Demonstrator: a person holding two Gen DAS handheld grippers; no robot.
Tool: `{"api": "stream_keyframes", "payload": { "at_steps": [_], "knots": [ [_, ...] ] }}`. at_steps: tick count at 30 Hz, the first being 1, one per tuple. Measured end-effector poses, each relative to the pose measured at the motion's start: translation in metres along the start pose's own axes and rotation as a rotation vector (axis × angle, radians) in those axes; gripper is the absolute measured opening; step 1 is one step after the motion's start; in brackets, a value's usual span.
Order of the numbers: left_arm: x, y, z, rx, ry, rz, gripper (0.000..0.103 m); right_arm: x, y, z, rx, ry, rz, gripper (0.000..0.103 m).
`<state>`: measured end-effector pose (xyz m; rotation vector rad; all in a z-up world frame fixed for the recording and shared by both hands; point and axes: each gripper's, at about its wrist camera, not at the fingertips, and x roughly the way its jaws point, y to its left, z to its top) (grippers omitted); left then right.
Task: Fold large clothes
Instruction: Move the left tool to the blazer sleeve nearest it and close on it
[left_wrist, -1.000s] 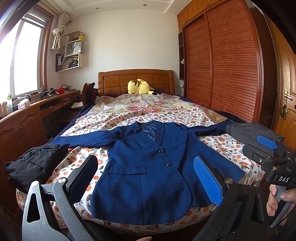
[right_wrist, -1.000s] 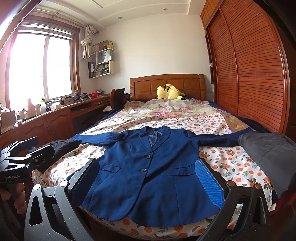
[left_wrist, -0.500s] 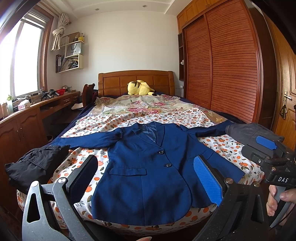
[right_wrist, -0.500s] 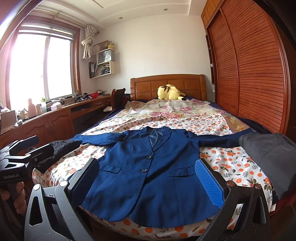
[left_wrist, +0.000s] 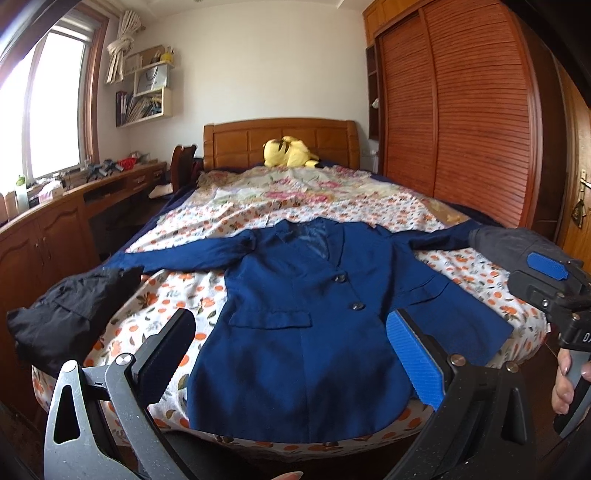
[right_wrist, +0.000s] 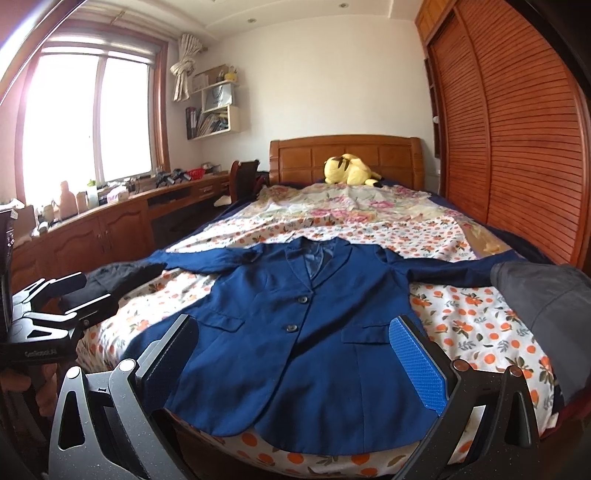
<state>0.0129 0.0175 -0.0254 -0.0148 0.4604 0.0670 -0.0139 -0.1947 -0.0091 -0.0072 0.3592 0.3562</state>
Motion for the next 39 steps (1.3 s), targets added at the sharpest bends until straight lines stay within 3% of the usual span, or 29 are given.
{"api": "stream_keyframes", "payload": {
  "at_steps": [11, 21, 32, 34, 36, 39],
  "knots": [
    [0.065, 0.026, -0.015, -0.023, 0.097, 0.031, 0.103, 0.063, -0.019, 0.000, -0.007, 0.111, 0.015, 0.103],
    [0.114, 0.065, -0.024, -0.079, 0.184, 0.062, 0.103, 0.133, -0.011, 0.001, -0.051, 0.194, 0.043, 0.103],
    [0.145, 0.109, -0.011, -0.104, 0.199, 0.071, 0.103, 0.208, 0.005, 0.034, -0.098, 0.183, 0.112, 0.103],
    [0.152, 0.118, -0.011, -0.120, 0.209, 0.076, 0.103, 0.227, 0.008, 0.026, -0.118, 0.186, 0.095, 0.103],
    [0.159, 0.128, -0.013, -0.143, 0.221, 0.083, 0.103, 0.247, 0.005, 0.009, -0.115, 0.250, 0.099, 0.103],
    [0.172, 0.140, -0.014, -0.169, 0.240, 0.091, 0.103, 0.244, 0.000, 0.001, -0.104, 0.240, 0.109, 0.103]
  ]
}}
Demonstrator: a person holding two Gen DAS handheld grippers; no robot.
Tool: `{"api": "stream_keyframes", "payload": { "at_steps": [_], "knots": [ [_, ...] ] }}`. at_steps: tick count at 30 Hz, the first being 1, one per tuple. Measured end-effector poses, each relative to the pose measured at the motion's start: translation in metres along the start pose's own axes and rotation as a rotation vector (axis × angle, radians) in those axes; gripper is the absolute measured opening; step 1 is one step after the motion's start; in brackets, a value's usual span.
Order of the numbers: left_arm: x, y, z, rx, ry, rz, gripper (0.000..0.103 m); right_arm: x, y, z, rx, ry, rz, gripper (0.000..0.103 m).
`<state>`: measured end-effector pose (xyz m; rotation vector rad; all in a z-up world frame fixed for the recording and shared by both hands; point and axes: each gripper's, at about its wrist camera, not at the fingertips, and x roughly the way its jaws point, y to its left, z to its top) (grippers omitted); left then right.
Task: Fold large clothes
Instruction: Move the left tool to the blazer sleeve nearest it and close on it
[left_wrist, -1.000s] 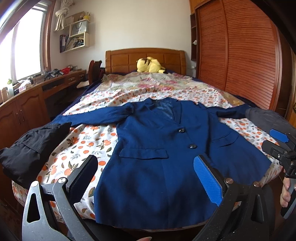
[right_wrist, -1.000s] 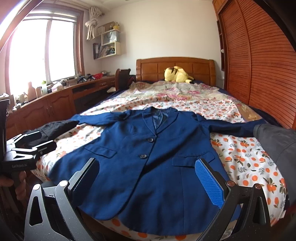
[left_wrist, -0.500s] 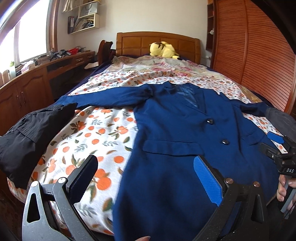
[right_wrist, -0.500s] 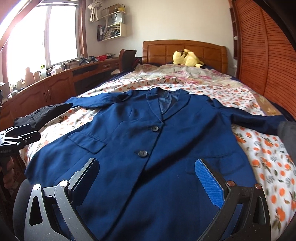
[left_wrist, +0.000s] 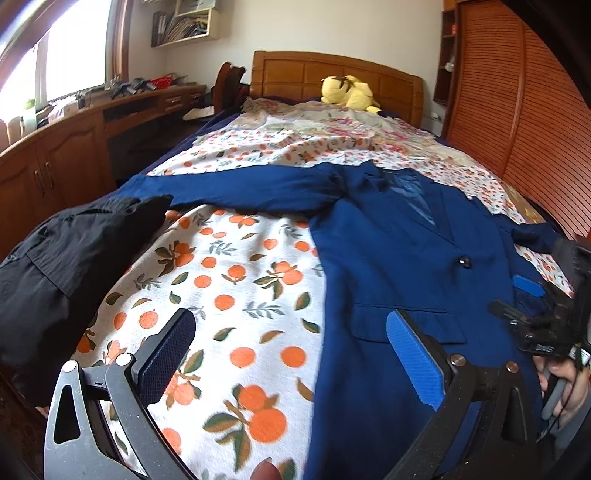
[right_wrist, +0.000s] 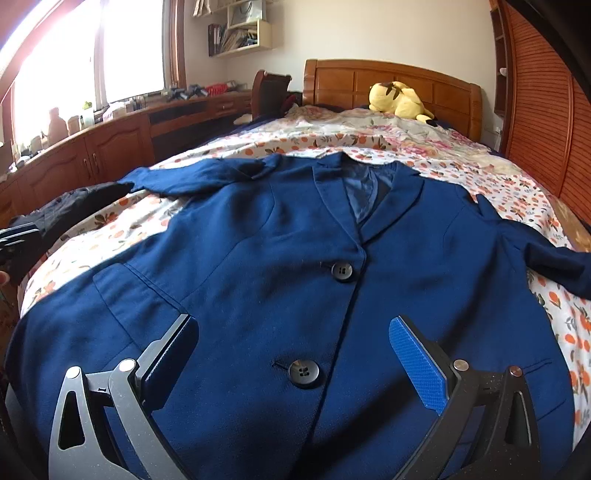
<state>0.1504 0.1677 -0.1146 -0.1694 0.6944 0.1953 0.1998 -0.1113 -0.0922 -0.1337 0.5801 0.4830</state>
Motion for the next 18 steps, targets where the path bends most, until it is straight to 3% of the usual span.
{"api": "stream_keyframes", "payload": {
  "at_steps": [6, 13, 18],
  "knots": [
    [0.029, 0.018, 0.025, -0.045, 0.014, 0.002, 0.101, -0.007, -0.006, -0.005, 0.034, -0.044, 0.010, 0.103],
    [0.083, 0.041, 0.076, -0.105, 0.038, -0.035, 0.072, 0.000, -0.009, -0.002, 0.052, -0.066, 0.028, 0.103],
    [0.134, 0.053, 0.104, -0.137, 0.057, -0.035, 0.068, -0.002, -0.008, -0.003, 0.051, -0.076, 0.034, 0.103]
  ]
}}
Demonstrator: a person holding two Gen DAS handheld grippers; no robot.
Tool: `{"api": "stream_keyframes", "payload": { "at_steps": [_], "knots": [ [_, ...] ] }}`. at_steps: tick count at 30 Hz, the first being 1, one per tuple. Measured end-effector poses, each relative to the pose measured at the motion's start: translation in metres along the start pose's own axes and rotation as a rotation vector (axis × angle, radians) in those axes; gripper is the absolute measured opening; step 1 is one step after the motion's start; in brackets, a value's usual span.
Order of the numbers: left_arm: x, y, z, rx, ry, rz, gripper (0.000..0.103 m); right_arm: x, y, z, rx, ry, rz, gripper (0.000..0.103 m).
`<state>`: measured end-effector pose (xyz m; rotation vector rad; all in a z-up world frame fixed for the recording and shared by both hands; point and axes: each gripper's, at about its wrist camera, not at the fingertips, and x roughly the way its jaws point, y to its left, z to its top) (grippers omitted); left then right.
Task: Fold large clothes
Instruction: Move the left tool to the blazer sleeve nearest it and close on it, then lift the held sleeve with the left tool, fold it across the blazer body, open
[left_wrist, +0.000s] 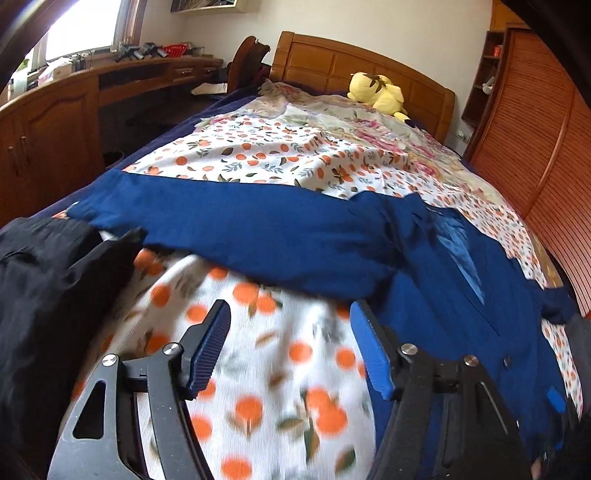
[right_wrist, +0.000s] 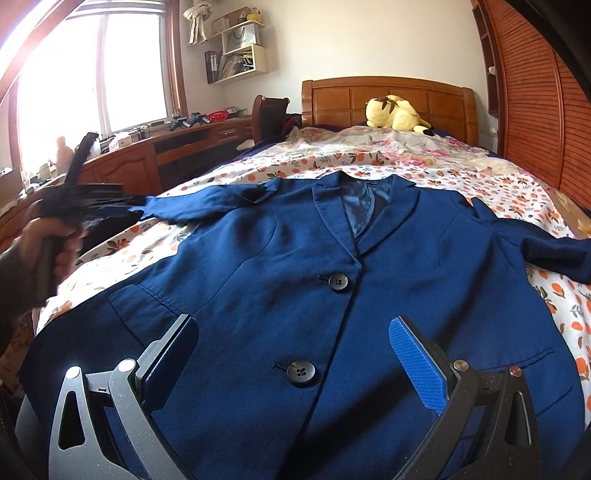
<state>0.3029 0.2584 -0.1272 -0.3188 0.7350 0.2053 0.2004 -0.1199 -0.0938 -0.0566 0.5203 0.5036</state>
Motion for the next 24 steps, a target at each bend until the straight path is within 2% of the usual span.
{"api": "stream_keyframes", "payload": {
  "at_steps": [7, 10, 13, 14, 15, 16, 17, 18, 19, 21, 24],
  "knots": [
    [0.063, 0.022, 0.019, -0.099, 0.075, 0.057, 0.068, 0.003, 0.001, 0.001, -0.005, 0.009, 0.007, 0.103],
    [0.081, 0.037, 0.021, -0.180, 0.122, 0.037, 0.068, 0.003, -0.001, 0.001, 0.006, 0.007, 0.021, 0.103],
    [0.089, 0.045, 0.023, -0.226, 0.130, 0.017, 0.068, 0.004, -0.001, 0.002, 0.012, 0.006, 0.027, 0.103],
    [0.089, 0.045, 0.024, -0.226, 0.127, 0.011, 0.064, 0.005, -0.001, 0.001, 0.013, 0.005, 0.027, 0.103],
    [0.089, 0.044, 0.027, -0.223, 0.122, -0.002, 0.046, 0.005, -0.001, 0.001, 0.014, 0.004, 0.028, 0.103],
    [0.090, 0.044, 0.029, -0.227, 0.123, -0.018, 0.032, 0.005, -0.001, 0.001, 0.014, 0.003, 0.029, 0.103],
    [0.090, 0.045, 0.031, -0.236, 0.126, -0.035, 0.025, 0.006, 0.000, 0.001, 0.016, 0.002, 0.029, 0.103],
    [0.091, 0.044, 0.032, -0.256, 0.128, -0.068, 0.013, 0.005, 0.000, 0.001, 0.017, 0.001, 0.029, 0.103],
    [0.092, 0.043, 0.034, -0.264, 0.132, -0.083, 0.007, 0.005, 0.001, 0.001, 0.018, -0.001, 0.029, 0.103],
    [0.087, 0.035, 0.040, -0.242, 0.117, -0.069, 0.003, 0.004, 0.001, 0.000, 0.019, -0.004, 0.030, 0.103],
    [0.064, 0.006, 0.051, -0.133, 0.061, -0.022, 0.002, 0.004, 0.002, -0.001, 0.019, -0.007, 0.032, 0.103]
  ]
}}
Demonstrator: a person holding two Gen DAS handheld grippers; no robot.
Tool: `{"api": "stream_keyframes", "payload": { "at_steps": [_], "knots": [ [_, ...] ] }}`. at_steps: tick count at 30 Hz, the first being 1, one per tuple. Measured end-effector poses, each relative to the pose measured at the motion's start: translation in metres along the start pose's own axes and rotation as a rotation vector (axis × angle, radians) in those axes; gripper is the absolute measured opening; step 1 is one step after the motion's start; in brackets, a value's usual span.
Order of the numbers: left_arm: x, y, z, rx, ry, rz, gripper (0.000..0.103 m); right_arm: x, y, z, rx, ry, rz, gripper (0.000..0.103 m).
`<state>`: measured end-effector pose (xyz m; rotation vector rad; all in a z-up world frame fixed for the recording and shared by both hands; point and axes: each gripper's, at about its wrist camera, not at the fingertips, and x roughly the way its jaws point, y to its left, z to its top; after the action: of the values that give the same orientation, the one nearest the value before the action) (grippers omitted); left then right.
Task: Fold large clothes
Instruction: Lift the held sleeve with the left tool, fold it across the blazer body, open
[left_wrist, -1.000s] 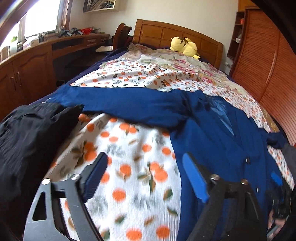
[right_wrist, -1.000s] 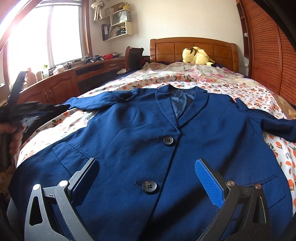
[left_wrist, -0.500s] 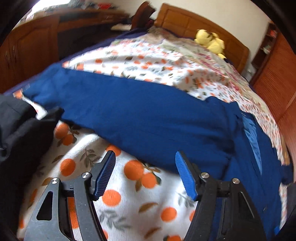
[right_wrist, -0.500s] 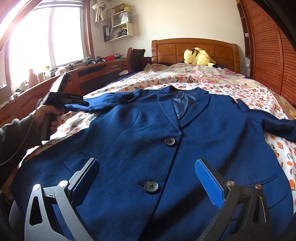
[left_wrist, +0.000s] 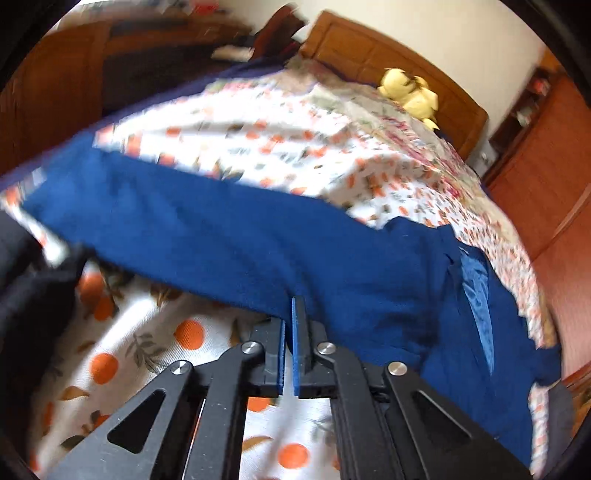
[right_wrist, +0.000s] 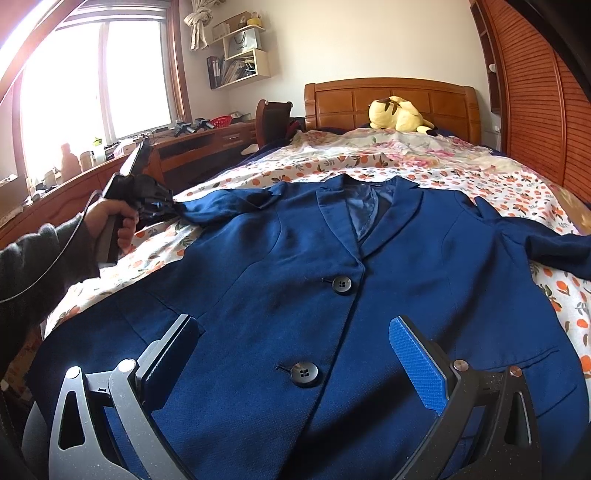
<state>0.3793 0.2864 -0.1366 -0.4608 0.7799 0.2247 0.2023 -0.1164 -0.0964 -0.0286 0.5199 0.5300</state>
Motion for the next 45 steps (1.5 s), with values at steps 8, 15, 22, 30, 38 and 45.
{"api": "stream_keyframes", "payload": {
  "at_steps": [8, 15, 22, 30, 38, 45],
  "knots": [
    [-0.086, -0.119, -0.011, 0.298, -0.103, -0.062, 0.002, -0.001, 0.000, 0.000, 0.013, -0.008, 0.011, 0.103],
    [-0.102, -0.166, -0.054, 0.445, -0.078, -0.039, 0.002, -0.001, 0.003, -0.001, 0.003, -0.015, 0.023, 0.103],
    [-0.106, -0.137, -0.077, 0.405, -0.067, -0.066, 0.047, 0.001, 0.001, 0.000, 0.005, -0.015, 0.034, 0.103],
    [-0.110, -0.078, -0.070, 0.344, -0.098, 0.002, 0.082, -0.004, 0.003, 0.011, 0.011, -0.023, 0.072, 0.103],
    [-0.082, -0.024, -0.064, 0.255, -0.089, 0.072, 0.082, 0.010, 0.027, 0.037, -0.029, -0.028, 0.068, 0.103],
    [-0.052, 0.000, -0.058, 0.244, -0.043, 0.126, 0.082, 0.052, 0.053, 0.066, -0.070, -0.025, 0.093, 0.103]
  ]
}}
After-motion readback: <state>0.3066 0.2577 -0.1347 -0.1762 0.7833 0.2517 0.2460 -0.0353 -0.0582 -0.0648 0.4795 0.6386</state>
